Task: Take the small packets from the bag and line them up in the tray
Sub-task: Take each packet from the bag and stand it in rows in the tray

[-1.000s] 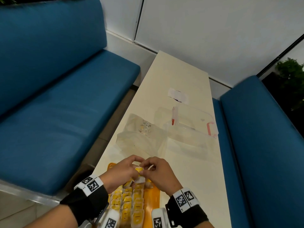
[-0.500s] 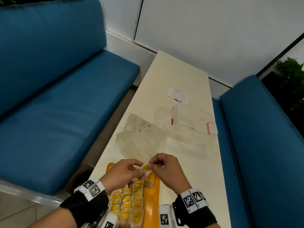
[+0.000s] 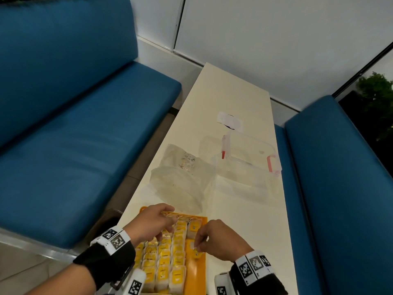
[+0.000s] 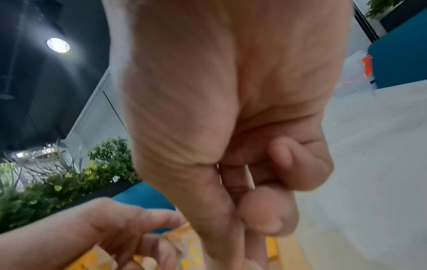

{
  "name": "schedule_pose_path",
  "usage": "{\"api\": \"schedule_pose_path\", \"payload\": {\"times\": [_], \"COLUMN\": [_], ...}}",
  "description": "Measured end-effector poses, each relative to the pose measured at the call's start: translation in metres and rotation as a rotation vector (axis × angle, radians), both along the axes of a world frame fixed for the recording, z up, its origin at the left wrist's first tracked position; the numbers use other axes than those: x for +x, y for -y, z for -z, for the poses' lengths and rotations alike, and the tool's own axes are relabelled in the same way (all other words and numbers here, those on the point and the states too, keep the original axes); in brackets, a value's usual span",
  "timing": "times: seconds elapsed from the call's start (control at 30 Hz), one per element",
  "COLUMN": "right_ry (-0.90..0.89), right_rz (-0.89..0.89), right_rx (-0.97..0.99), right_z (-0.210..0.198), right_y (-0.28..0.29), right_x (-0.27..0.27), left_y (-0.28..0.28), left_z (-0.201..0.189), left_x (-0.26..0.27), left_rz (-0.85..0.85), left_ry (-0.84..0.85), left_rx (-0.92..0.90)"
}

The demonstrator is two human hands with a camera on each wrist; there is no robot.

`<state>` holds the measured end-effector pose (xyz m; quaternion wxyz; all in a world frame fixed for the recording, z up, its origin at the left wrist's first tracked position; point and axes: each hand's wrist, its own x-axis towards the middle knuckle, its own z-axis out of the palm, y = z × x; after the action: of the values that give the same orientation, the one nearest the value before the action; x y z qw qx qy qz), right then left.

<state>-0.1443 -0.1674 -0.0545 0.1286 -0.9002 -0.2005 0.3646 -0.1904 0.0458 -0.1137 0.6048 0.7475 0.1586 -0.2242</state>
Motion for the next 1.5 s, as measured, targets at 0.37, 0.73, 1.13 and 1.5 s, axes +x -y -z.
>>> {"api": "schedule_pose_path", "payload": {"times": [0.37, 0.73, 1.13, 1.5], "right_ry": [0.364, 0.5, -0.024, 0.094], "right_rz": [-0.003, 0.006, 0.31, 0.453], "right_rx": [-0.114, -0.057, 0.593, 0.54], "right_z": [0.046, 0.039, -0.005, -0.005], "right_y": [-0.007, -0.01, -0.047, -0.036], "right_x": [0.007, 0.001, -0.019, -0.003], "left_y": [-0.001, -0.003, 0.015, 0.001], "left_z": [0.0, -0.012, -0.024, -0.02], "left_x": [0.001, -0.001, 0.004, -0.004], "left_rz": [-0.02, -0.243, -0.345, -0.049], "left_ry": [-0.017, -0.126, -0.095, 0.075], "left_rx": [-0.047, -0.408, -0.601, -0.403]}}
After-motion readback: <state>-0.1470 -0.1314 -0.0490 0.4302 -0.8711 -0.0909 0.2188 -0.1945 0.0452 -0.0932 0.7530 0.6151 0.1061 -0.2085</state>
